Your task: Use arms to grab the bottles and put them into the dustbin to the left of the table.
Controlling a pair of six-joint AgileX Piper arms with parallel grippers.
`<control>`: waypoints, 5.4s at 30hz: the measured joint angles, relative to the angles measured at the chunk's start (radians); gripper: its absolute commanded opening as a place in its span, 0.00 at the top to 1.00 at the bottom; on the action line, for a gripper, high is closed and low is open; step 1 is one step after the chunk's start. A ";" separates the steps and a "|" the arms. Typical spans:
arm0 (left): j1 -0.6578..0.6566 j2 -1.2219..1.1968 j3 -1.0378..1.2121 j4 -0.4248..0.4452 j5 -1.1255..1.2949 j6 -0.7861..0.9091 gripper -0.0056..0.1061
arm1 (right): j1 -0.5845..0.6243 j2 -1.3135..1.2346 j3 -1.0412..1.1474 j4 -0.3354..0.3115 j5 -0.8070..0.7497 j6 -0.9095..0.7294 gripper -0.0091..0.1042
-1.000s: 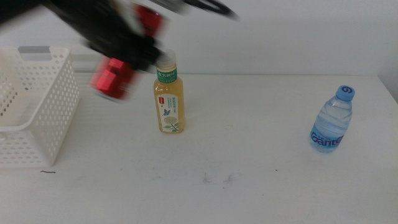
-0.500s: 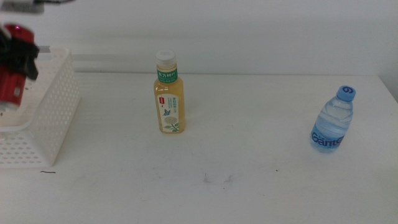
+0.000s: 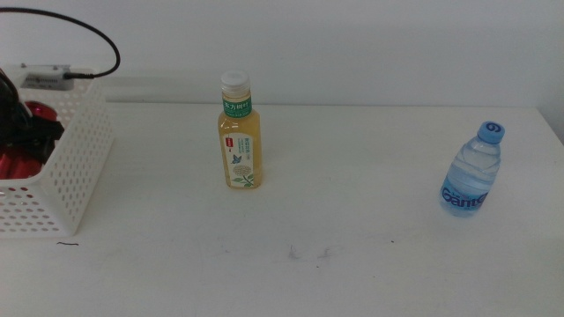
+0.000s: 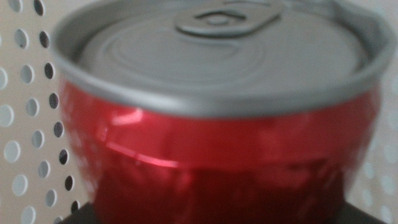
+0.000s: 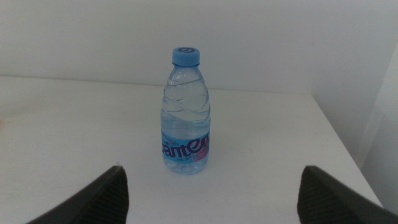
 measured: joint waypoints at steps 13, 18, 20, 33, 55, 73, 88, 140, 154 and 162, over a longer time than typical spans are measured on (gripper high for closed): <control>-0.004 -0.194 -0.042 -0.088 0.080 0.004 0.11 | 0.000 0.000 0.000 0.000 0.000 0.000 0.22; -0.123 -0.485 0.122 -0.173 0.053 0.013 0.11 | 0.000 0.000 0.000 0.000 0.000 0.000 0.22; -0.218 -0.612 0.254 -0.185 -0.056 0.010 0.11 | 0.000 0.000 0.000 0.000 0.000 0.000 0.22; -0.692 -0.881 1.305 -0.207 -1.599 -0.020 0.11 | 0.000 0.000 0.000 0.000 0.000 0.000 0.22; -0.734 -0.288 1.106 -0.026 -2.047 -0.351 0.11 | 0.000 0.000 0.000 0.000 0.000 0.000 0.22; -0.735 -0.129 0.928 -0.103 -1.931 -0.356 0.11 | 0.000 0.000 0.000 0.000 0.000 0.000 0.22; -0.735 0.088 0.724 -0.155 -1.957 -0.357 0.32 | 0.000 0.000 0.000 0.000 0.000 0.000 0.22; 0.042 0.004 -0.082 -0.060 0.108 0.011 0.59 | 0.000 0.000 0.000 0.000 0.000 0.000 0.22; 0.042 -0.116 -0.029 -0.049 0.095 0.007 0.11 | 0.000 0.000 0.000 0.000 0.000 0.000 0.22; 0.005 -0.448 0.020 -0.209 0.089 0.053 0.11 | 0.000 0.000 0.000 0.000 0.000 0.000 0.22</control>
